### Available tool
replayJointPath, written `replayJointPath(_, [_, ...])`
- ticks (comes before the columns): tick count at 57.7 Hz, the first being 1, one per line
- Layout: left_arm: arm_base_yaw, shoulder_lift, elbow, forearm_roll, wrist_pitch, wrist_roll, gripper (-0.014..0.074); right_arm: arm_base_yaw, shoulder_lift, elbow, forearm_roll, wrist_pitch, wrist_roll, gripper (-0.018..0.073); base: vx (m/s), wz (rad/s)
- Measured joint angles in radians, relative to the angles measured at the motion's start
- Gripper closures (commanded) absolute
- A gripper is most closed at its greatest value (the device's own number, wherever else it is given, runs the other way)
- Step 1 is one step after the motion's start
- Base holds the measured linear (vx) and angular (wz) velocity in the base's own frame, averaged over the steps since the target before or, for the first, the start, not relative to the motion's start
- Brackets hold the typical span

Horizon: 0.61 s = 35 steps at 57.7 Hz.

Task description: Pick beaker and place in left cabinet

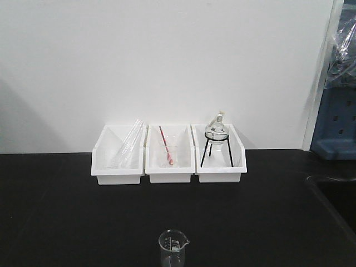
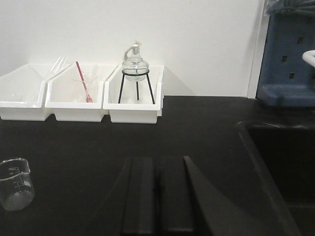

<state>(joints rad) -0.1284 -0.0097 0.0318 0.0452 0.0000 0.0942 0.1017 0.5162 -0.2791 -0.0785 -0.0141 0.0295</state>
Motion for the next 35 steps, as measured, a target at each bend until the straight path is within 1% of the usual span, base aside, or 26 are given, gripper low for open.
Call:
replayJointPath(10, [0.0, 0.0, 0.0, 0.0, 0.0, 0.0, 0.0595, 0.0, 0.099, 0.0, 0.0, -0.036, 0.0, 0.0104, 0.0, 0.0])
replayJointPath(17, [0.0, 0.0, 0.0, 0.0, 0.0, 0.0, 0.0595, 0.0, 0.185, 0.0, 0.0, -0.071, 0.0, 0.0017, 0.0, 0.0])
replayJointPath(21, [0.0, 0.0, 0.0, 0.0, 0.0, 0.0, 0.0595, 0.0, 0.248, 0.0, 0.0, -0.118, 0.001, -0.0003, 0.0, 0.0])
replayJointPath(28, [0.0, 0.0, 0.0, 0.0, 0.0, 0.0, 0.0595, 0.016, 0.389, 0.0, -0.01, -0.242, 0.003, -0.0004, 0.0, 0.0])
replayJointPath(32, [0.0, 0.0, 0.0, 0.0, 0.0, 0.0, 0.0595, 0.043, 0.482, 0.0, -0.045, -0.351, 0.003, -0.0004, 0.0, 0.0])
replayJointPath(35, [0.0, 0.0, 0.0, 0.0, 0.0, 0.0, 0.0595, 0.074, 0.556, 0.0, -0.093, -0.44, 0.003, -0.0004, 0.0, 0.0])
